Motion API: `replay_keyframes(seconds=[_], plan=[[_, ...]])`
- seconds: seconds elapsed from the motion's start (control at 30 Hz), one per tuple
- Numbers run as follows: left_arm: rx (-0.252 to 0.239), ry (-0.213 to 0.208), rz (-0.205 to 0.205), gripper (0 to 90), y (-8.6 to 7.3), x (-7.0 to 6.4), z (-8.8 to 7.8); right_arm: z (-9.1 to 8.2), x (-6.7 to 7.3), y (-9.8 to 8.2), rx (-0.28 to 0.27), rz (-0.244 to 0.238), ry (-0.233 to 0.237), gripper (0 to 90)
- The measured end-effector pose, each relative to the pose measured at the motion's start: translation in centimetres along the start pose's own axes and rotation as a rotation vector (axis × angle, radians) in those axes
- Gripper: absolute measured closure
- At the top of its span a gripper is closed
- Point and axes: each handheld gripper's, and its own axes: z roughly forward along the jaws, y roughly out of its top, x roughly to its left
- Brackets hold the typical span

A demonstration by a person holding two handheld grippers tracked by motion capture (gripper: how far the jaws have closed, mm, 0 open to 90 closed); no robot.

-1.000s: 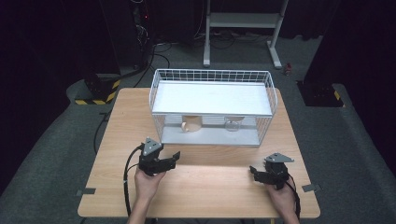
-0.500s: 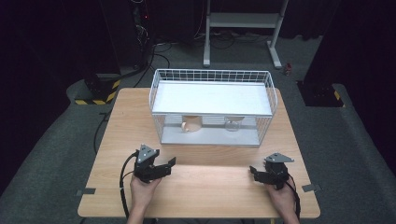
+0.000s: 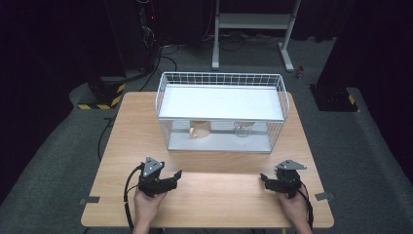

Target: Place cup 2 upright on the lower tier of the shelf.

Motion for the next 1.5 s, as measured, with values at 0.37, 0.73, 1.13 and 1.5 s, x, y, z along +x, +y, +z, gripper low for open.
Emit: replay_keyframes(seconds=[0.37,0.73,1.13,1.5], plan=[[0.026,0.011,-0.004,24.3,-1.2,0.1,0.7,0.0,0.0,0.0,0.0,-0.001,-0.002,23.5],[0.053,0.048,-0.005,24.2,-1.8,0.1,1.6,0.0,0.0,0.0,0.0,-0.002,-0.002,23.5],[0.098,0.142,0.045,24.3,-2.3,0.2,3.4,0.0,0.0,0.0,0.0,-0.001,-0.001,23.5],[0.11,0.182,0.035,24.6,-2.5,0.8,4.3,0.0,0.0,0.0,0.0,-0.001,-0.001,23.5]])
